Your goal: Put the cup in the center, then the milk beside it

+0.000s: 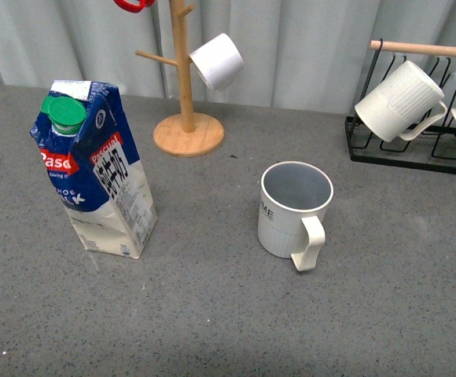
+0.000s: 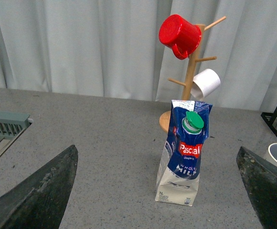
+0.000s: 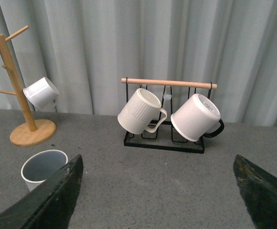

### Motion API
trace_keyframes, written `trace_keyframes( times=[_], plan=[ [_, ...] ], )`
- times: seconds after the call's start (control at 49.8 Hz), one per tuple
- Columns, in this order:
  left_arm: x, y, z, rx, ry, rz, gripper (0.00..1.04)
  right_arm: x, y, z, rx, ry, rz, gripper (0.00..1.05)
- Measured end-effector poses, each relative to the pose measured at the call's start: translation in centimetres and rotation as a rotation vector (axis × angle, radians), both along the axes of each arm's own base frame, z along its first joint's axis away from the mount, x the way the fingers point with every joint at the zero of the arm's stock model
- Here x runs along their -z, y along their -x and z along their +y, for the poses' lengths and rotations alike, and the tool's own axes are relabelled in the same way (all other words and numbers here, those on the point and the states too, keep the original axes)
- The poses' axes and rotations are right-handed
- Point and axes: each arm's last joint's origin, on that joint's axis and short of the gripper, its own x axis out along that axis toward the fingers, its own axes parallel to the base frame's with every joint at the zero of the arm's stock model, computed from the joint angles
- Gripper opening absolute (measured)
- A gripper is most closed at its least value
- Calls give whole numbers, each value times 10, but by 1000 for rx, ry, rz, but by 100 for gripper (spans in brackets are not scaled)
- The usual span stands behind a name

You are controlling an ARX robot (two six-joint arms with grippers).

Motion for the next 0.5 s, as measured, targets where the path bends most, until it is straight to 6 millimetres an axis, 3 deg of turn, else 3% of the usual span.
trace_keyframes(
  times=[0.04, 0.402, 0.502],
  plan=[
    [0, 0, 0, 0, 0, 0, 98, 0, 0, 0, 0, -2, 0, 97],
    [0, 0, 0, -2, 2, 2, 98, 0, 0, 0, 0, -1, 0, 95],
    [4, -4, 2, -34, 53, 166, 98, 0, 0, 0, 0, -1, 0, 95]
  ],
)
